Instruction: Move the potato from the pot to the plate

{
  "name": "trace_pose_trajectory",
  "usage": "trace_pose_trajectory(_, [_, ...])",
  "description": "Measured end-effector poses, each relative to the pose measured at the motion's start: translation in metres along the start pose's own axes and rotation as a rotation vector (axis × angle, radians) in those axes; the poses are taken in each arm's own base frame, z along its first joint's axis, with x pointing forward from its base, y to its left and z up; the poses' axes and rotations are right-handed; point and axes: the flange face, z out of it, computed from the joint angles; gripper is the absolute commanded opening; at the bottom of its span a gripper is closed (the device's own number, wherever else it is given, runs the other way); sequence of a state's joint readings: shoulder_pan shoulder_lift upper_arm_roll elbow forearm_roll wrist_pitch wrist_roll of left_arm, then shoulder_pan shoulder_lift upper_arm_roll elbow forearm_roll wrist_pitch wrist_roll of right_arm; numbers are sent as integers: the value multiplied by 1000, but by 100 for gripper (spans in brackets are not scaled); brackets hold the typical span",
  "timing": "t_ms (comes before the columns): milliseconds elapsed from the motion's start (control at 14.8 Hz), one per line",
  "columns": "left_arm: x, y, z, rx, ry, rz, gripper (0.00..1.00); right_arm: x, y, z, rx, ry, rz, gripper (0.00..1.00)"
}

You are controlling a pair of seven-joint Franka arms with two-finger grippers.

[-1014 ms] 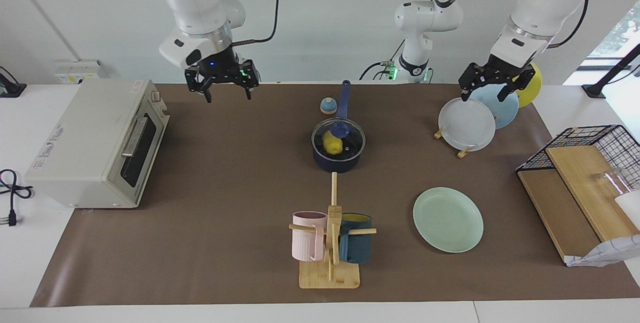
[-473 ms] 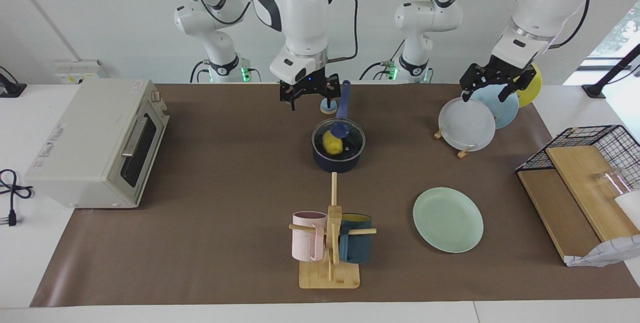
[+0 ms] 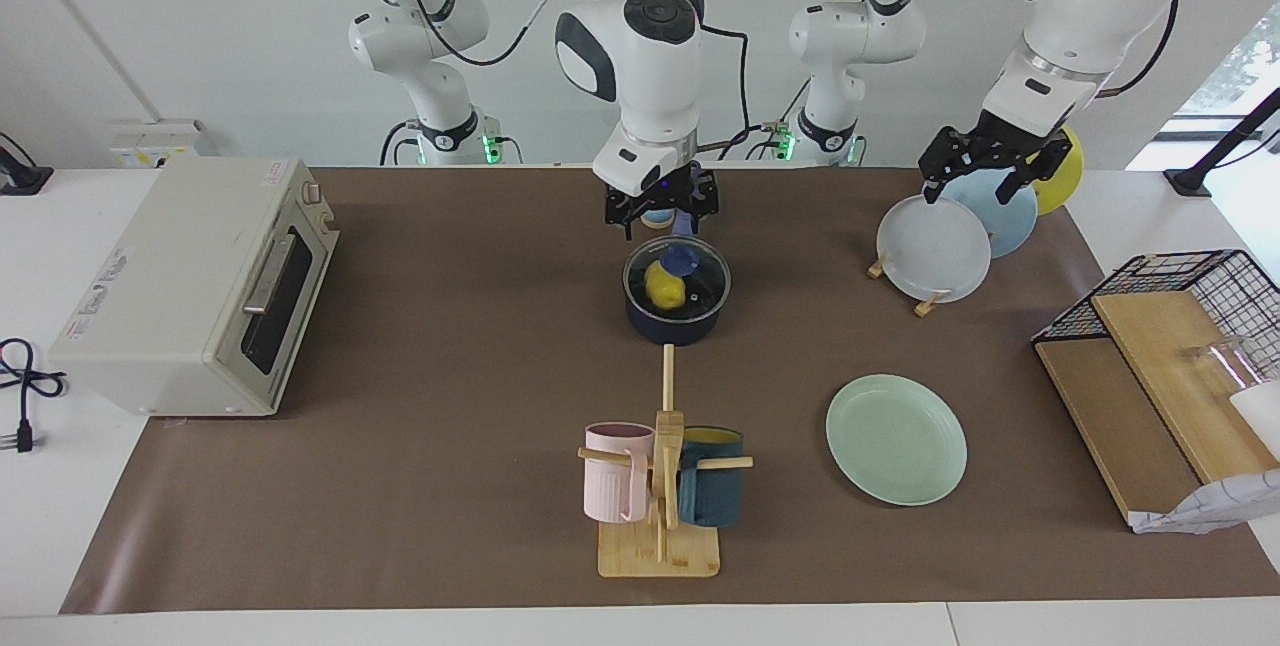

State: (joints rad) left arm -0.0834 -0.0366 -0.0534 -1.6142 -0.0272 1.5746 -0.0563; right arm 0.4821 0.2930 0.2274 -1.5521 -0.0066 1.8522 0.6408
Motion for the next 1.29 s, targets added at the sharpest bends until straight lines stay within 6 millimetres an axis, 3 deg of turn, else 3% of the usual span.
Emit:
trace_pose_trajectory(203, [0, 1, 0, 0, 0, 2, 100, -11, -15, 14, -14, 12, -18, 100])
trace_pose_trajectory(473, [0, 3, 0, 0, 0, 5, 100, -10, -19, 32, -40, 26, -28, 100])
trace_pose_trajectory(812, [0, 7, 0, 0, 0, 13, 100, -18, -40, 61, -59, 33, -14, 100])
trace_pose_trajectory(1285, [-2, 7, 4, 1, -10, 13, 100, -19, -36, 85, -81, 37, -20, 100])
